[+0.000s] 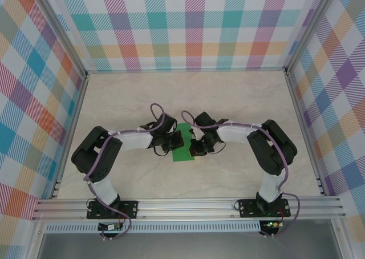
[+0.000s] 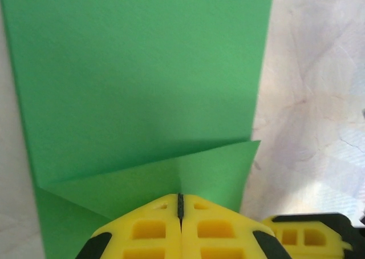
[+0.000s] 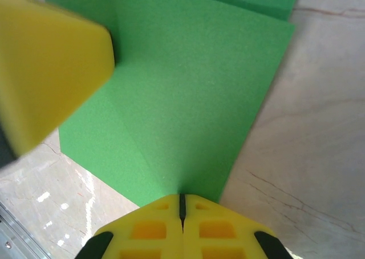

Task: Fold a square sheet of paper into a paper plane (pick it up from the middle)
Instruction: Fold the triangle a second time at the center of the table.

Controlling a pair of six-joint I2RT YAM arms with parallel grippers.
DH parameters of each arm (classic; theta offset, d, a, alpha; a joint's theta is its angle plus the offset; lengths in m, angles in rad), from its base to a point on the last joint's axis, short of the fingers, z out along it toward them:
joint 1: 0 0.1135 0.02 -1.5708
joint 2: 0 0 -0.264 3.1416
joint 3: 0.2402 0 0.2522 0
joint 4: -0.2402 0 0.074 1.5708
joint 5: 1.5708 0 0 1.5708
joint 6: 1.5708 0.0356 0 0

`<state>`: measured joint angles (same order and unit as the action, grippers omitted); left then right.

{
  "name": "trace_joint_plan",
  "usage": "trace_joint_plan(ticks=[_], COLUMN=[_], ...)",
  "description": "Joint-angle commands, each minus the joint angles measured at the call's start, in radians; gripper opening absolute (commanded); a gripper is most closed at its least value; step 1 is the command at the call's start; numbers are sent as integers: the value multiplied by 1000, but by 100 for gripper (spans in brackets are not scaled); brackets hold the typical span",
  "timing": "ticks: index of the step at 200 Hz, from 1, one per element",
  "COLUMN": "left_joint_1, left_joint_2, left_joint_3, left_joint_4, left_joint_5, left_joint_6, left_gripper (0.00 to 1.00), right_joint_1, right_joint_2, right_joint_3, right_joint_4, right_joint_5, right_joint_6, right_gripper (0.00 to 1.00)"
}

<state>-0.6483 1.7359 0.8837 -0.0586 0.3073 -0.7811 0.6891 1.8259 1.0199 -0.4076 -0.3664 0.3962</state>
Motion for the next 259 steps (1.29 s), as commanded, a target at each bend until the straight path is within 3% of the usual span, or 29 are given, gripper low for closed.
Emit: trace_joint_plan(ticks=[1, 72, 149, 192, 259], left_joint_1=[-44, -97, -96, -43, 113], left_joint_2=[-30, 10, 37, 13, 15], left_joint_3=[-36, -49, -107, -122, -159], left_joint_4=[63, 63, 76, 67, 166], left_joint_5=[28, 24, -78, -103, -63], left_joint_6=[-51, -76, -98, -72, -17], left_gripper=[2, 1, 0, 0, 0], right_joint_1=[1, 1, 1, 1, 1], right_joint_2=[33, 52, 68, 90, 137], right_joint_3=[-26, -17, -24, -20, 0], right_joint_4=[-69, -80, -102, -158, -204], right_joint_5=[36, 40, 74, 153, 199], right_joint_6=[19, 22, 8, -16, -43], right_gripper=[0, 0, 0, 0, 0])
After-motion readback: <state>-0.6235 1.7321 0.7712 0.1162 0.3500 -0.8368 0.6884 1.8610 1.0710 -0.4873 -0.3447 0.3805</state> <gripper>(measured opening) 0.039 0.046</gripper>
